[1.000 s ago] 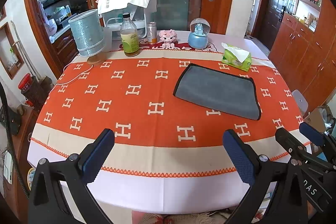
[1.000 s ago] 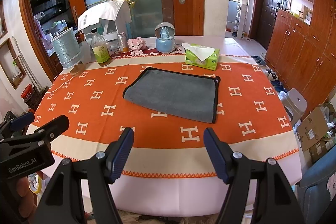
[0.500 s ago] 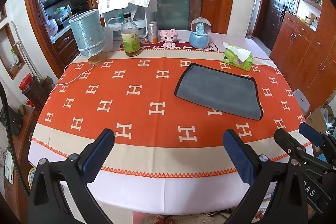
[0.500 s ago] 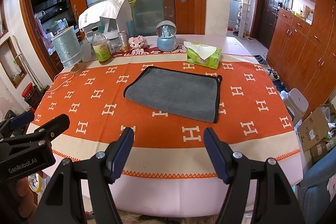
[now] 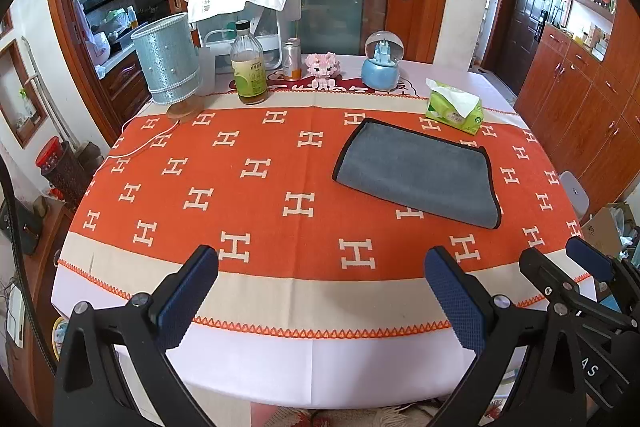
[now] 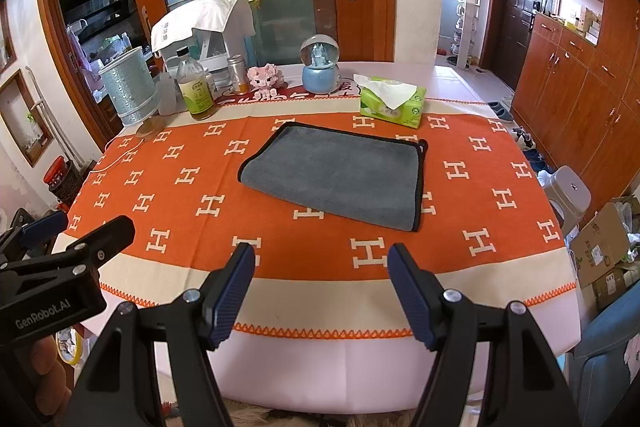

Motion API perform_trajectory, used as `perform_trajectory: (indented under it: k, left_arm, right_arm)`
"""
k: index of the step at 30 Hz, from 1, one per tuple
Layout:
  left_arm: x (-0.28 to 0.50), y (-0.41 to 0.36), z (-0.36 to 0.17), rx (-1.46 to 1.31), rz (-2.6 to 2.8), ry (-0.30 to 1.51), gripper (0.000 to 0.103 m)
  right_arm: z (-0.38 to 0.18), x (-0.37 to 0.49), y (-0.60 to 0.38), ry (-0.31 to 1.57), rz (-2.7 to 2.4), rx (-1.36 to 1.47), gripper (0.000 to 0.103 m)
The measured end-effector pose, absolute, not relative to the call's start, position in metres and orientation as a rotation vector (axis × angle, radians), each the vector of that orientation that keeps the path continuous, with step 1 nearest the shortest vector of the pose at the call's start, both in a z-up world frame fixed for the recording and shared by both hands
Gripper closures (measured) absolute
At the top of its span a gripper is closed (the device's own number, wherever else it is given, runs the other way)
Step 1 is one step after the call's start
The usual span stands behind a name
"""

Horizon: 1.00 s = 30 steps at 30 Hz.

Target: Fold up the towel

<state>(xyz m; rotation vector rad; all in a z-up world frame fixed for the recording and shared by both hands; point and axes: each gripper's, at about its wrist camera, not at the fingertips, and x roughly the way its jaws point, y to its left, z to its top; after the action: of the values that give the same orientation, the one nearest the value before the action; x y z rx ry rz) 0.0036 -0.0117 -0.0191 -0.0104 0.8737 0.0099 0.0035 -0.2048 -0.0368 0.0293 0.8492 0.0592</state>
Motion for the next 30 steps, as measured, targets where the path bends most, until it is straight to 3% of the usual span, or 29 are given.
perform_trajectory:
  k: [30]
  left_arm:
    - [0.0013, -0.0099, -0.0246, -0.008, 0.014, 0.877, 0.001]
  right_arm:
    - [-0.0383, 0.0035, -0.1979, 0.850, 0.067, 0.023, 0.034]
